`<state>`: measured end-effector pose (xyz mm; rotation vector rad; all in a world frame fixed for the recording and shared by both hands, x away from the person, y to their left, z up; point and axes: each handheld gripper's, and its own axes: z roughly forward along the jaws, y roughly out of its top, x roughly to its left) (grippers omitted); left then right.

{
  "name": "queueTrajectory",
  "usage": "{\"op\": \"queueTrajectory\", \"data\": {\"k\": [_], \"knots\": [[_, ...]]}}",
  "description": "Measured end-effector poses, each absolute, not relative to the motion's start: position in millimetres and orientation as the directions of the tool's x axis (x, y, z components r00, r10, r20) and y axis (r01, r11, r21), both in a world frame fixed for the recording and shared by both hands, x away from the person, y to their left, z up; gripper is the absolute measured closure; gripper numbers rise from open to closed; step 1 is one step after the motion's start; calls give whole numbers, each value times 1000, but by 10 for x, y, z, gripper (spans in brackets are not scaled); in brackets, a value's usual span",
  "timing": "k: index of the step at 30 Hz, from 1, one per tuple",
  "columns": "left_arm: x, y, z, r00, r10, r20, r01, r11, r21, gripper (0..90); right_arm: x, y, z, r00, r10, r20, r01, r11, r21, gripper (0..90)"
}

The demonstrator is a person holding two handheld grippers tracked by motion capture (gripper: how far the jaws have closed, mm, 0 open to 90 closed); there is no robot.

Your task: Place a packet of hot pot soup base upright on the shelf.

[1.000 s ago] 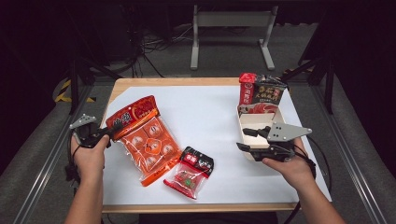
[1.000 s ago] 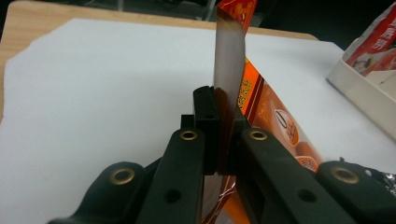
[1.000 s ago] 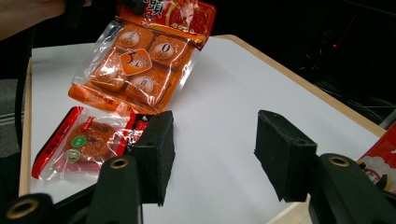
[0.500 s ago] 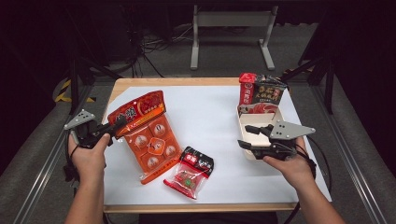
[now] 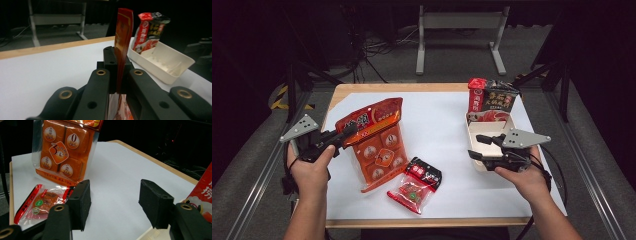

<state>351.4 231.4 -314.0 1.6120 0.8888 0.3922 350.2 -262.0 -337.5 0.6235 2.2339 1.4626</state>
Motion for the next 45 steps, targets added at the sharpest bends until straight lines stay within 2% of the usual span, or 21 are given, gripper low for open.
{"op": "queueTrajectory", "data": {"k": [8,13,25,37,45], "knots": [[3344,2183,-2955,718,685,-128,219,-47,975,899,3490,-2599,-3366,-835,543,-95,125,354,927,474],[3312,2181,-2932,723,680,-120,192,-31,981,900,3496,-2570,-3380,-852,519,-66,140,347,927,469],[3265,2119,-2826,746,660,-86,148,-38,988,900,3523,-2437,-3332,-872,486,-53,135,343,929,457],[3216,1963,-2717,789,611,-66,121,-48,992,900,3604,-2271,-3252,-898,439,-38,108,303,947,365],[3225,1870,-2684,804,592,-55,114,-62,992,900,3683,-2100,-3228,-911,410,-36,103,312,944,351]]}}
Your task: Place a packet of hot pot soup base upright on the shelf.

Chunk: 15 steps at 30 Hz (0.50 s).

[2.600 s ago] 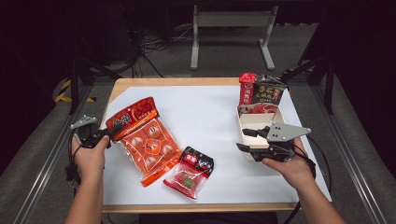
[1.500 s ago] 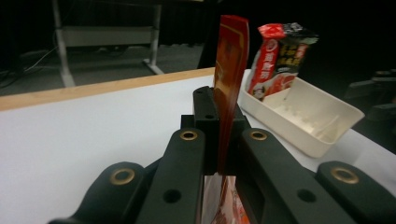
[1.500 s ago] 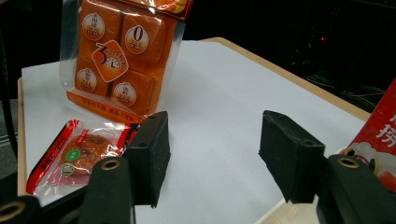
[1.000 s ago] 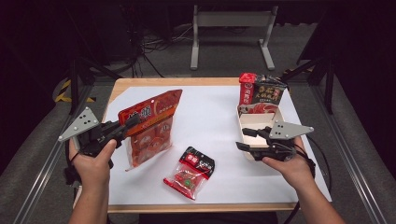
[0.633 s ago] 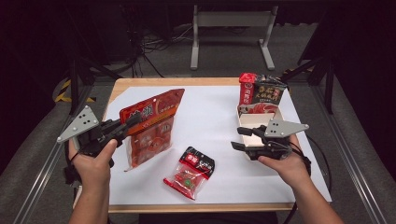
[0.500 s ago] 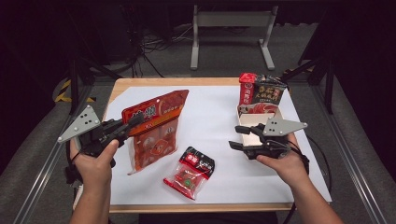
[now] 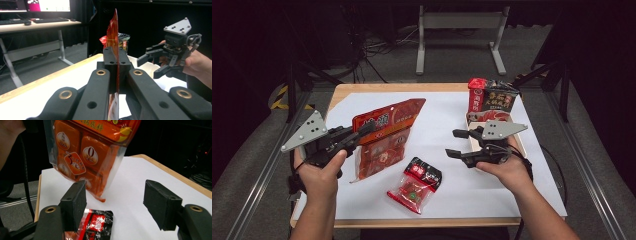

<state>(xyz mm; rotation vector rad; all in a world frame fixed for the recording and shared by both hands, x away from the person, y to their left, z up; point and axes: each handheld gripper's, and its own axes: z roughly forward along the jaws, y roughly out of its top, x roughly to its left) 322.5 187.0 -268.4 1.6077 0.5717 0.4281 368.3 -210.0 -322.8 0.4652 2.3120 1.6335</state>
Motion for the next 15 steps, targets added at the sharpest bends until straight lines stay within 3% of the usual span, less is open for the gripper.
{"op": "queueTrajectory", "data": {"k": [15], "knots": [[3214,1708,-2639,837,545,-36,96,-81,992,900,3835,-1735,-3238,-942,334,-20,93,319,943,314]]}}
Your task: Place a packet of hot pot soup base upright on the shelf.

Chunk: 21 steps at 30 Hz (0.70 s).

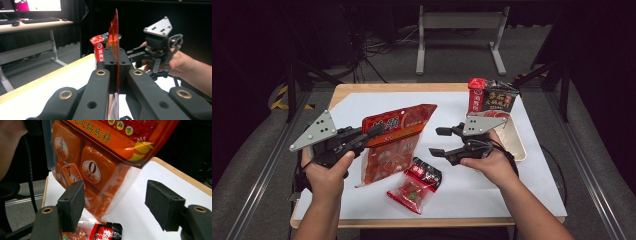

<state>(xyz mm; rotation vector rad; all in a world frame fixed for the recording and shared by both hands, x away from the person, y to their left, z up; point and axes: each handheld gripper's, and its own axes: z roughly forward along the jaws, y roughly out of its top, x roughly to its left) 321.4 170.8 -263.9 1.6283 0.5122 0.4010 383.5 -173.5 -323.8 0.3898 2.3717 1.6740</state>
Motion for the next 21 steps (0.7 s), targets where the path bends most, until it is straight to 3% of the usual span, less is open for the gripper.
{"op": "queueTrajectory", "data": {"k": [21], "knots": [[3226,1421,-2610,886,464,-18,60,-77,995,900,3976,-1657,-3340,-952,307,14,106,285,953,220]]}}
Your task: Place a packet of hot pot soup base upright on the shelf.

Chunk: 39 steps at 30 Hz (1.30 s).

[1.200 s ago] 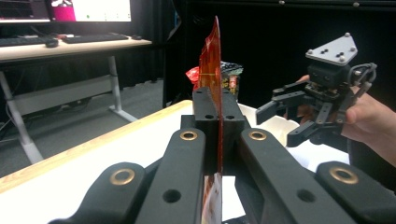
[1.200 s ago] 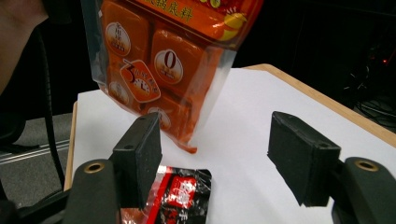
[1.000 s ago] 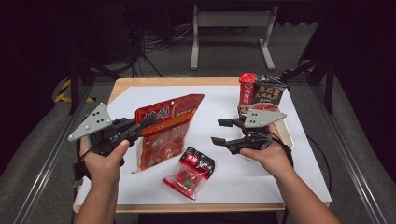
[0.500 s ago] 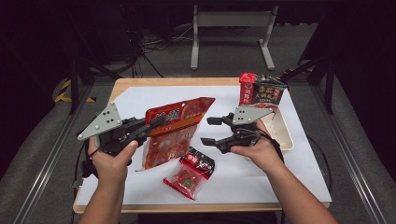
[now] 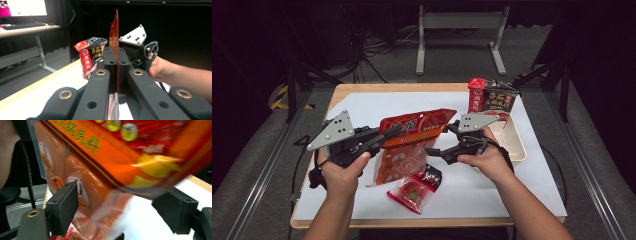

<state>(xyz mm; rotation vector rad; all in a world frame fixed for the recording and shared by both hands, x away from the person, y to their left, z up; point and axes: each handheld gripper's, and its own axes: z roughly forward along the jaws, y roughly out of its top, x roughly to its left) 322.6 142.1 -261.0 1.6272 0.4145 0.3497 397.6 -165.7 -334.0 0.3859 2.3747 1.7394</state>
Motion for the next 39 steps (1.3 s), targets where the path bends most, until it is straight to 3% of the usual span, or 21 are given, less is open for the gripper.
{"op": "queueTrajectory", "data": {"k": [14,24,34,39], "knots": [[3243,1334,-2635,900,435,-23,54,-59,997,900,4005,-1584,-3393,-974,220,43,101,259,961,225],[3219,1369,-2629,895,446,-17,49,-60,997,899,3934,-1662,-3346,-992,91,87,109,282,953,640],[3280,1389,-2662,889,456,-44,75,-51,996,897,3859,-1670,-3281,-993,111,44,79,332,940,693],[3302,1417,-2672,886,460,-60,90,-44,995,893,3837,-1670,-3241,-991,114,72,107,348,931,698]]}}
